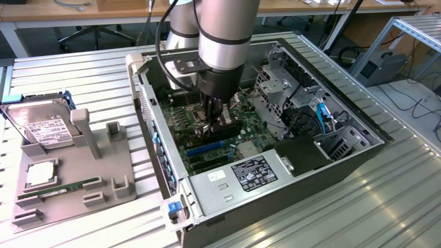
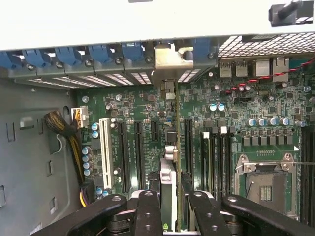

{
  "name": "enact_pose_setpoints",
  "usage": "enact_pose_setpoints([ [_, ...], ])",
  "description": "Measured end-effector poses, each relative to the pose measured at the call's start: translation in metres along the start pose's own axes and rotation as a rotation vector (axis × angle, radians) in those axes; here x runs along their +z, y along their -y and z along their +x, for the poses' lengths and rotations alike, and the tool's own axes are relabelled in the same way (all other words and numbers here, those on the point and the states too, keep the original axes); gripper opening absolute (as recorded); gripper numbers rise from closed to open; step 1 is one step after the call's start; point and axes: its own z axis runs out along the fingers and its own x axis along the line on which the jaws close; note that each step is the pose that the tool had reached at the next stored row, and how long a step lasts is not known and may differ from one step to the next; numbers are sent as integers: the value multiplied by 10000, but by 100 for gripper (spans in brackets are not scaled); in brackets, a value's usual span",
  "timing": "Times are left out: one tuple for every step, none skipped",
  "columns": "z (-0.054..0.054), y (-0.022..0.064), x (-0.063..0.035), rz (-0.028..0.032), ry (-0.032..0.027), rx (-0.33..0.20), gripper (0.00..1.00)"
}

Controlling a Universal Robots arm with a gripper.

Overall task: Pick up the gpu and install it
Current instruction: 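Insert the gpu into the slot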

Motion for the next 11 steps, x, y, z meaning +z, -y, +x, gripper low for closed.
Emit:
enact_pose_setpoints([
  [0, -4, 3, 0, 0, 0, 27],
  [0, -9, 6, 0, 1, 0, 27],
  [0, -12, 9, 0, 1, 0, 27],
  [-1, -14, 13, 1, 0, 0, 27],
  [-1, -17, 16, 1, 0, 0, 27],
  [-2, -22, 19, 0, -1, 0, 27],
  [-3, -26, 22, 0, -2, 0, 27],
  [-4, -31, 26, 0, -1, 0, 27],
  [-6, -34, 30, 1, 0, 0, 27],
  [-11, -34, 34, 0, -2, 0, 27],
  [-17, -35, 37, 0, -1, 0, 27],
])
